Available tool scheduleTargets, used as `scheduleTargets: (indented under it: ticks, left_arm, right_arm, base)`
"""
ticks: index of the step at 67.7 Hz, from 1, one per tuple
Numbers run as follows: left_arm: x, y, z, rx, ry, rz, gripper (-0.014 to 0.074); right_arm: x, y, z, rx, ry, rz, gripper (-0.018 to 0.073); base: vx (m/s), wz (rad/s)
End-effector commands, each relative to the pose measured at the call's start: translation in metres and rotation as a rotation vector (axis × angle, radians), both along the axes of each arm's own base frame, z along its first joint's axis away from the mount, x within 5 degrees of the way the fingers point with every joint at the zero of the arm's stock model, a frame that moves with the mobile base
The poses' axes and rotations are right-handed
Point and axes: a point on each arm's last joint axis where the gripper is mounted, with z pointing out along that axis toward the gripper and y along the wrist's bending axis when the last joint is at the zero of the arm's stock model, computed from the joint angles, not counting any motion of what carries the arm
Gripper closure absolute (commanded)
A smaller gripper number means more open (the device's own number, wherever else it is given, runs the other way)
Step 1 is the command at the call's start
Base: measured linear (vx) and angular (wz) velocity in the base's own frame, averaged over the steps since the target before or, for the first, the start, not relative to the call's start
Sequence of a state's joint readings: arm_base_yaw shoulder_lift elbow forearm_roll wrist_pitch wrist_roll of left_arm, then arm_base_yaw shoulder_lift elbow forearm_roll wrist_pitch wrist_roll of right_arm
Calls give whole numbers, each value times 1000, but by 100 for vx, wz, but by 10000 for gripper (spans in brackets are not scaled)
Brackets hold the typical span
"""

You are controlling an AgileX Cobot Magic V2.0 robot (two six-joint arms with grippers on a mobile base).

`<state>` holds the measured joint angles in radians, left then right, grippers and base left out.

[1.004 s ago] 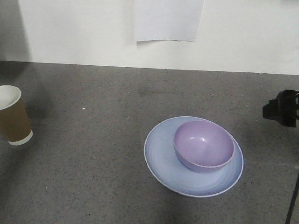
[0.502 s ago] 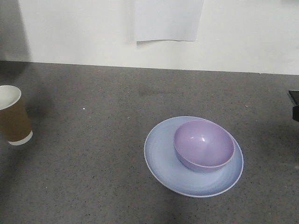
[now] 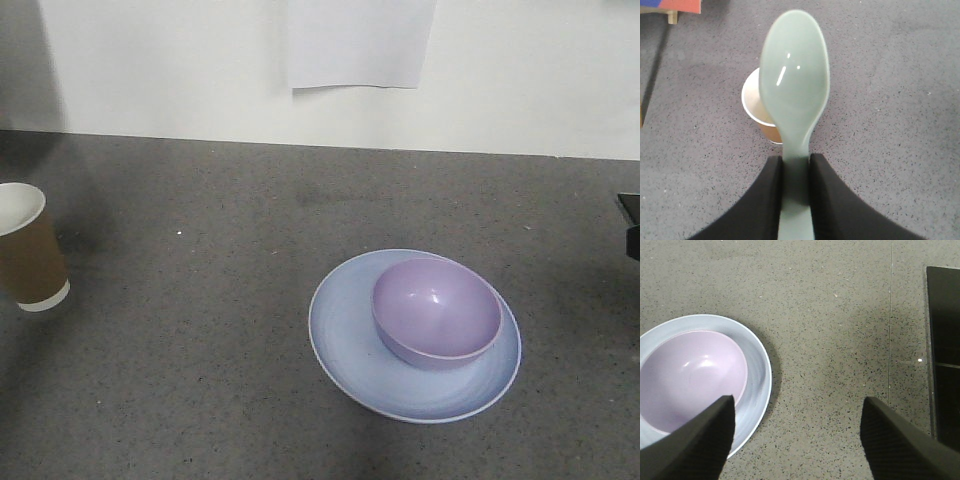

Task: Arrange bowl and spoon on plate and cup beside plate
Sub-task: 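Move the left gripper with the spoon over the lilac bowl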

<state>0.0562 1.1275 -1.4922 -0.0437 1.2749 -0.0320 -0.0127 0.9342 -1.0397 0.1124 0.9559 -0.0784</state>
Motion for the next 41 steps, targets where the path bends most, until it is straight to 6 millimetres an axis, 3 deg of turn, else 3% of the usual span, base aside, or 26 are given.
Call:
scheduleTargets:
  ticks: [1,28,41]
  left_arm:
    - [-3,-6,13,-14,-98,-67,603]
    - [36,-36,-10,-168,13,-342,604]
    - [57,-69,-30,-165,100,-466,604]
  right_arm:
    - [0,-2,14,-5,-92,-11,53]
    - [0,-2,14,-6,-91,-10,53]
    - [0,-2,14,-6,-91,-10,53]
  base:
    - [0,0]
    - [0,0]
    - [0,0]
